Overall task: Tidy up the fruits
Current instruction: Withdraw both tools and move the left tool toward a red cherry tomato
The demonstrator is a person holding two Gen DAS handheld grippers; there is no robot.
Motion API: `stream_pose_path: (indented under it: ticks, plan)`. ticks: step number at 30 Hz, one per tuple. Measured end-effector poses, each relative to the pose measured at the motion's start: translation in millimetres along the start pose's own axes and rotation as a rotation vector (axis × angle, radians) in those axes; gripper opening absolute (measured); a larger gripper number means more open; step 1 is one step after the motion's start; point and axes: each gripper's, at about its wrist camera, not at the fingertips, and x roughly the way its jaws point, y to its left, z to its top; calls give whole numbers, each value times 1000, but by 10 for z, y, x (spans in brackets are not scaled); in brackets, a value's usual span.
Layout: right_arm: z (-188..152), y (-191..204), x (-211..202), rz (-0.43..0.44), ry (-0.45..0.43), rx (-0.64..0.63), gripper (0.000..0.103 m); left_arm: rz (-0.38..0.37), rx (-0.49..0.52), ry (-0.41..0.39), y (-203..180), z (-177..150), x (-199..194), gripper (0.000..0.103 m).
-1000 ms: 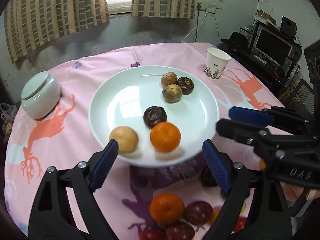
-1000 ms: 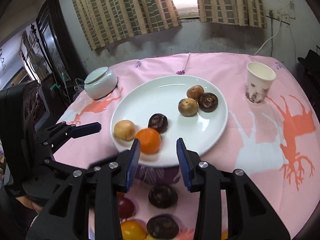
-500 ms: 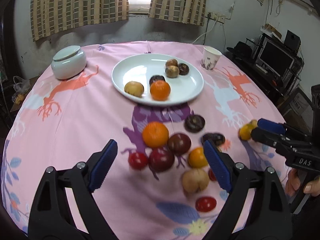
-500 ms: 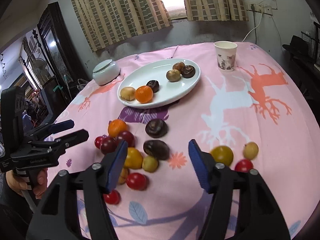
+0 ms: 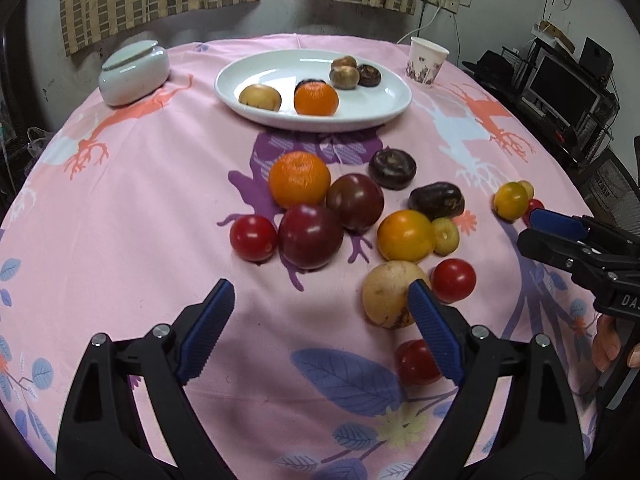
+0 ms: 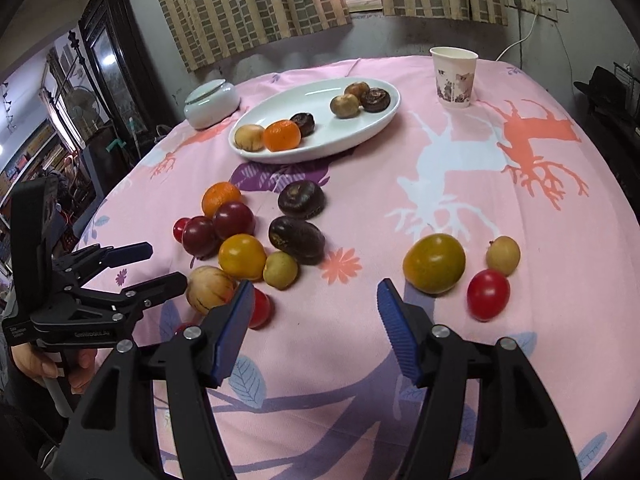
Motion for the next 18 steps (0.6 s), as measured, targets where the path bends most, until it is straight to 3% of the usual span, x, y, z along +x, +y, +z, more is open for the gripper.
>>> stream_pose_path:
  ticks: [4, 14, 18]
  plan:
    - [-49, 108, 54, 15, 33, -39, 65, 9, 37, 10, -35, -61, -10, 90]
    - [-74, 212, 107, -5, 54, -89, 65, -61, 136, 9, -262, -200, -60, 90]
    - [-81, 243, 92, -4, 50, -98, 65, -129, 127, 41, -296, -235, -48, 89]
